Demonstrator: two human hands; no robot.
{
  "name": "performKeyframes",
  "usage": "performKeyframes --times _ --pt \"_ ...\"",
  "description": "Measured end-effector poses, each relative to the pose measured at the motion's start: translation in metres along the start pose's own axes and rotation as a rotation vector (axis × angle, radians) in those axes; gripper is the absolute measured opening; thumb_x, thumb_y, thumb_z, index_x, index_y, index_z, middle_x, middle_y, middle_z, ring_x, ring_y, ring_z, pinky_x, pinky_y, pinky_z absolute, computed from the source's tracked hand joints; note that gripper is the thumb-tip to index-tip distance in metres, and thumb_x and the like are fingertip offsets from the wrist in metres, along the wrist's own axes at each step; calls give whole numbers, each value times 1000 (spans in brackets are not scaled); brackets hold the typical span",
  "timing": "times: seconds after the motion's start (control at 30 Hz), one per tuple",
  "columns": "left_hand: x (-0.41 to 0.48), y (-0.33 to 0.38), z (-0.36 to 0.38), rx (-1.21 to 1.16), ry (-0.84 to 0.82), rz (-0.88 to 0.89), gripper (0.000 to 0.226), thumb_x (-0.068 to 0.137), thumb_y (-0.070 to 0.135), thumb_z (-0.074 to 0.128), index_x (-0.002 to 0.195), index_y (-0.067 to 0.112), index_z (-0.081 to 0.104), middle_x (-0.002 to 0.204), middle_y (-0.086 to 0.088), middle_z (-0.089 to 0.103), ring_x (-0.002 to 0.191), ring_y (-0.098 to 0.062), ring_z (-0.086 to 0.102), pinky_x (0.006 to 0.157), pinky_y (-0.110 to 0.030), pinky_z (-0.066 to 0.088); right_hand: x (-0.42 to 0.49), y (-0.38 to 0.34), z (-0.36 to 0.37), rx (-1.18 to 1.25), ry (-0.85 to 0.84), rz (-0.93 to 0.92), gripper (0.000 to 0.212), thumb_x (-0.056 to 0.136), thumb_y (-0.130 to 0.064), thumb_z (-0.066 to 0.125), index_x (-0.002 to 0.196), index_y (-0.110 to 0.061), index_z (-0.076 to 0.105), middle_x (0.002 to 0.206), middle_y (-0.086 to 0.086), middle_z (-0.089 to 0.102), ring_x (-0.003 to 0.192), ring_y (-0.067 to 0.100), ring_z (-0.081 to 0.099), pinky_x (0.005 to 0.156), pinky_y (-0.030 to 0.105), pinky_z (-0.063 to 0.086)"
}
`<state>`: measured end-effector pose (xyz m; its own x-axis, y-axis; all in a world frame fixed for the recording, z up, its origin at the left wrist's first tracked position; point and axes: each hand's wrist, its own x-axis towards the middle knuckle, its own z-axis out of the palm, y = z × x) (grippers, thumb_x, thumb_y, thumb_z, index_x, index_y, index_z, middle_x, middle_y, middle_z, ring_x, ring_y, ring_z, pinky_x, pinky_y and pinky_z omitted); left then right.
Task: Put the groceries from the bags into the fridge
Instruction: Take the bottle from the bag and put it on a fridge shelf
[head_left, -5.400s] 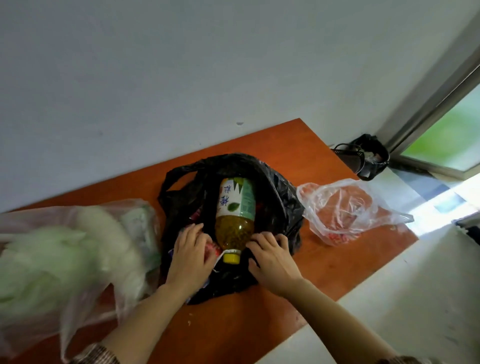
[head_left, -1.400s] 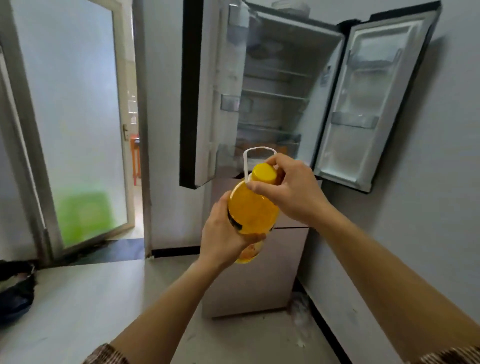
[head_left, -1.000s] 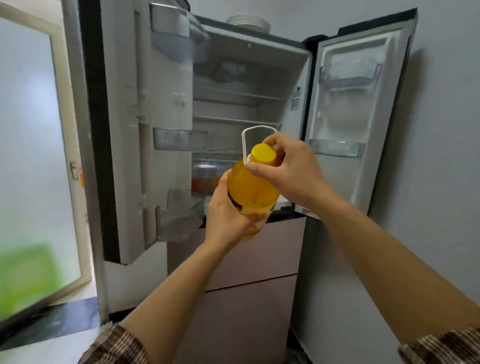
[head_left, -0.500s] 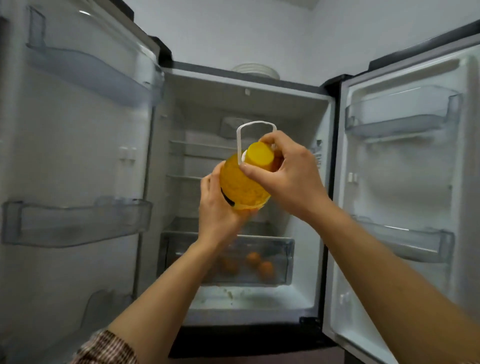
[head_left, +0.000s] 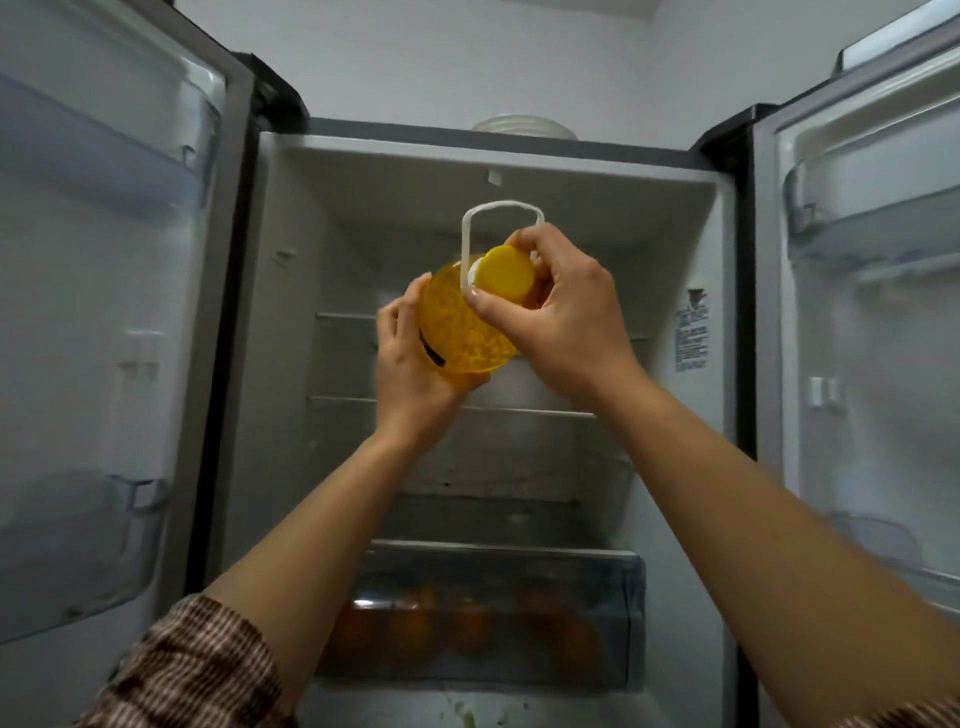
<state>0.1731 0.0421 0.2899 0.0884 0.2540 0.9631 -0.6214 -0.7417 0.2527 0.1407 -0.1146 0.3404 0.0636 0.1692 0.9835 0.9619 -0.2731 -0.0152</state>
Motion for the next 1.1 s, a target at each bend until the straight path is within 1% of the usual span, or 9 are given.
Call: performKeyframes --times 0.27,0.4,0.47,0.67,0.77,0.8,0.87,0.93,1.1 --pt "1 -57 26 0 14 -62 103 58 25 91 142 29 32 132 0 37 104 -5 46 71 4 38 1 47 43 -16 -40 26 38 78 -41 76 103 -20 58 75 -14 50 68 10 52 62 28 46" --pt "7 -85 33 64 -47 -183 100 62 26 88 141 40 28 128 -1 30 110 -14 41 78 -18 43 5 70 63 -107 -94 43 44 77 -46 75 111 -21 63 89 -2 62 80 18 59 71 36 50" --pt "11 -98 32 165 -101 -247 91 67 26 83 140 41 31 125 -3 33 114 -16 35 83 -28 40 4 82 76 -217 -168 59 53 79 -48 73 122 -20 61 98 3 63 88 20 59 75 34 49" --pt "35 -131 11 190 -254 -445 52 78 4 52 119 34 66 104 -3 72 104 -22 62 93 -33 49 -1 113 130 -336 -319 159 62 86 -42 67 140 -17 48 113 9 57 105 26 56 82 30 41" --pt "45 -147 9 19 -218 -623 26 88 21 51 94 21 76 99 -7 72 98 -19 61 84 -28 46 2 123 156 -364 -409 168 61 91 -39 62 143 -16 41 118 11 53 107 28 55 85 35 44" --pt "46 -151 10 -41 -201 -679 28 88 32 51 87 18 74 99 -10 71 97 -22 62 85 -29 47 4 125 163 -380 -445 162 60 92 -38 59 144 -16 39 118 12 52 108 29 55 86 37 44" --pt "47 -158 13 -90 -189 -763 43 91 45 44 99 13 71 111 -13 67 105 -27 61 97 -38 45 9 130 174 -398 -497 151 56 95 -36 56 143 -14 39 120 14 51 111 32 53 90 39 43" --pt "46 -164 15 -29 -186 -768 56 98 48 32 120 9 64 123 -15 62 116 -29 56 104 -40 40 12 134 185 -408 -540 157 52 97 -34 52 142 -13 40 124 16 51 115 33 51 94 40 41" --pt "54 -169 17 152 -254 -695 64 100 50 18 125 10 61 131 -19 57 125 -32 48 110 -42 31 20 151 209 -393 -558 219 45 98 -30 49 141 -16 43 128 18 55 117 34 52 96 42 43"
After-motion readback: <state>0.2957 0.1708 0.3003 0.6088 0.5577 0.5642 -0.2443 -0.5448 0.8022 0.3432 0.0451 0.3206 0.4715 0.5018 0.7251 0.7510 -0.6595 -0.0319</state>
